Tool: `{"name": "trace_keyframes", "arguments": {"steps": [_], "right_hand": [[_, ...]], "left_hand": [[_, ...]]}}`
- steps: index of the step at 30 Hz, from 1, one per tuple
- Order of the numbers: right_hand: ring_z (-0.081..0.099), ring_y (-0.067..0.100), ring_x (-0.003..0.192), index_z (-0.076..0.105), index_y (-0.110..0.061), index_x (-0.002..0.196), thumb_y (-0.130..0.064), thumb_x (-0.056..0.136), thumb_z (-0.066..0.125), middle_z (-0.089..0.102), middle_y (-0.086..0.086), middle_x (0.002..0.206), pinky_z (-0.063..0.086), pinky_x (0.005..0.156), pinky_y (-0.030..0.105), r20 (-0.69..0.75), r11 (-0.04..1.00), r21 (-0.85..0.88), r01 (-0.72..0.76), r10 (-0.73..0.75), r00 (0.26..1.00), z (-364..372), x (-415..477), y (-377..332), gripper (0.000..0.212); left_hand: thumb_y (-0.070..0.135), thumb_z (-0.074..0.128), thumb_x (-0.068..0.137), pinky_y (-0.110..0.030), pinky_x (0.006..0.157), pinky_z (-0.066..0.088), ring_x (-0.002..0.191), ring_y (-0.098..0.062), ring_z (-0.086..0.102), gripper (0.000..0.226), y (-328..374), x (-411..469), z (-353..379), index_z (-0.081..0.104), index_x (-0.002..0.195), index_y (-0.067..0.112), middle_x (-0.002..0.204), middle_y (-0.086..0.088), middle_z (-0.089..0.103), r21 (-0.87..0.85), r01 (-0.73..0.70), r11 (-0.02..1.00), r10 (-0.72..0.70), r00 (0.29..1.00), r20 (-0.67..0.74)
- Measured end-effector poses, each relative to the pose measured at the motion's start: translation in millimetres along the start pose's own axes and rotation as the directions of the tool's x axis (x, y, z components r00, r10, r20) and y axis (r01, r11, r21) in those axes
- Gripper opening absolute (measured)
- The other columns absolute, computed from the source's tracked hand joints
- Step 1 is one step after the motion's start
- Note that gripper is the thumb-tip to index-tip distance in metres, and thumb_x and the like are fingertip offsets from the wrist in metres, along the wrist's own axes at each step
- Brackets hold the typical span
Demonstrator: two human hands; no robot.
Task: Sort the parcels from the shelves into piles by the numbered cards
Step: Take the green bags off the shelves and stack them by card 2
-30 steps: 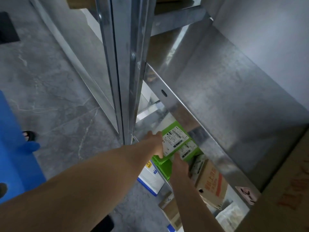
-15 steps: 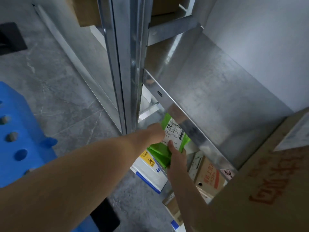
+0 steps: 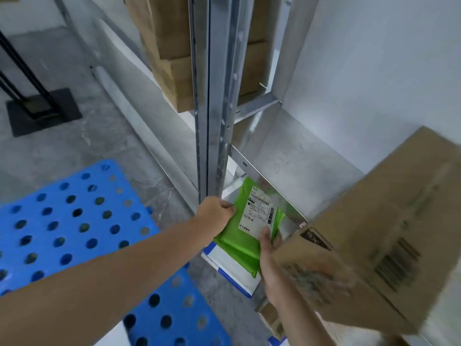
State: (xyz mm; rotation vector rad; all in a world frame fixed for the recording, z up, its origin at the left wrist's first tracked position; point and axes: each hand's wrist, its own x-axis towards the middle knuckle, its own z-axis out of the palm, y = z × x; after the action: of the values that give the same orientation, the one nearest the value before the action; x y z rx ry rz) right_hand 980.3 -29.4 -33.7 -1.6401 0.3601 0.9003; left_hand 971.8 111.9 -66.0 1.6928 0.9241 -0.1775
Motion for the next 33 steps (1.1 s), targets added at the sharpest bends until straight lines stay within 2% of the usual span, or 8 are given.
{"name": "trace_keyframes", "arguments": {"steps": [3, 6, 11, 13, 15, 20, 25, 33], "right_hand": [[0.055, 0.026, 0.123, 0.051, -0.014, 0.134, -0.042, 0.103, 0.028, 0.057, 0.011, 0.135, 0.039, 0.108, 0.037, 0.134, 1.000, -0.006, -0.016, 0.017, 0.991, 3, -5, 20, 0.047], [0.066, 0.021, 0.094, 0.061, -0.023, 0.106, -0.038, 0.102, 0.041, 0.069, 0.000, 0.098, 0.048, 0.100, 0.044, 0.071, 0.997, 0.077, 0.018, -0.024, 0.997, 16, -10, 26, 0.025], [0.066, 0.020, 0.105, 0.047, -0.023, 0.135, -0.030, 0.101, 0.047, 0.066, 0.002, 0.119, 0.054, 0.092, 0.043, 0.131, 0.976, 0.096, 0.193, -0.205, 0.970, 39, -35, 24, 0.035], [0.067, 0.015, 0.100, 0.047, -0.028, 0.132, -0.029, 0.100, 0.048, 0.067, -0.004, 0.114, 0.057, 0.082, 0.035, 0.179, 0.973, 0.085, 0.214, -0.226, 0.958, 46, -51, 23, 0.032], [0.066, 0.014, 0.104, 0.044, -0.034, 0.135, -0.031, 0.099, 0.049, 0.066, -0.006, 0.119, 0.055, 0.087, 0.038, 0.226, 0.965, 0.067, 0.252, -0.261, 0.939, 54, -70, 20, 0.037], [0.061, 0.014, 0.111, 0.034, -0.039, 0.136, -0.032, 0.096, 0.057, 0.059, -0.007, 0.126, 0.052, 0.085, 0.031, 0.324, 0.908, -0.038, 0.417, -0.384, 0.865, 78, -109, -1, 0.047], [0.059, 0.006, 0.107, 0.036, -0.042, 0.132, -0.037, 0.092, 0.061, 0.057, -0.014, 0.123, 0.050, 0.089, 0.031, 0.478, 0.804, -0.140, 0.578, -0.456, 0.751, 98, -160, -25, 0.047], [0.057, -0.006, 0.101, 0.042, -0.028, 0.135, -0.022, 0.094, 0.060, 0.060, -0.010, 0.123, 0.050, 0.076, 0.010, 0.727, 0.715, -0.088, 0.693, -0.429, 0.536, 133, -276, -4, 0.045]], "left_hand": [[0.025, 0.059, 0.094, -0.008, 0.050, 0.044, 0.060, -0.006, 0.052, 0.022, 1, -28, -20, 0.071, 0.111, 0.016, 0.080, 0.004, 0.064, 0.057, -0.016, 0.998, 0.018, 0.999, -0.031], [0.026, 0.057, 0.094, -0.022, 0.054, 0.040, 0.066, -0.016, 0.051, 0.017, 4, -52, -44, 0.070, 0.084, 0.019, 0.075, -0.003, 0.056, 0.154, -0.053, 0.987, 0.066, 0.995, -0.080], [0.023, 0.057, 0.094, -0.026, 0.059, 0.034, 0.064, -0.015, 0.043, 0.023, -3, -100, -82, 0.055, 0.071, 0.020, 0.066, -0.006, 0.045, 0.180, -0.118, 0.977, 0.150, 0.972, -0.180], [0.023, 0.058, 0.093, -0.031, 0.068, 0.046, 0.070, -0.015, 0.052, 0.021, -8, -126, -92, 0.066, 0.074, 0.023, 0.070, -0.004, 0.058, 0.091, -0.135, 0.987, 0.152, 0.962, -0.227], [0.019, 0.059, 0.093, -0.029, 0.074, 0.049, 0.077, -0.012, 0.058, 0.018, -12, -155, -101, 0.076, 0.089, 0.024, 0.077, 0.003, 0.067, -0.049, -0.172, 0.984, 0.149, 0.939, -0.310], [0.011, 0.059, 0.093, 0.001, 0.059, 0.043, 0.066, 0.022, 0.058, 0.027, -18, -212, -129, 0.066, 0.089, 0.036, 0.064, 0.035, 0.064, -0.353, -0.276, 0.894, 0.096, 0.888, -0.450], [0.016, 0.063, 0.091, -0.010, 0.070, 0.052, 0.088, 0.011, 0.064, 0.025, -32, -269, -150, 0.065, 0.113, 0.029, 0.094, 0.026, 0.066, -0.533, -0.373, 0.759, 0.003, 0.822, -0.570], [0.012, 0.063, 0.091, -0.014, 0.071, 0.056, 0.094, -0.003, 0.069, 0.028, -60, -395, -175, 0.066, 0.118, 0.019, 0.103, 0.011, 0.073, -0.564, -0.527, 0.635, -0.097, 0.670, -0.736]]}}
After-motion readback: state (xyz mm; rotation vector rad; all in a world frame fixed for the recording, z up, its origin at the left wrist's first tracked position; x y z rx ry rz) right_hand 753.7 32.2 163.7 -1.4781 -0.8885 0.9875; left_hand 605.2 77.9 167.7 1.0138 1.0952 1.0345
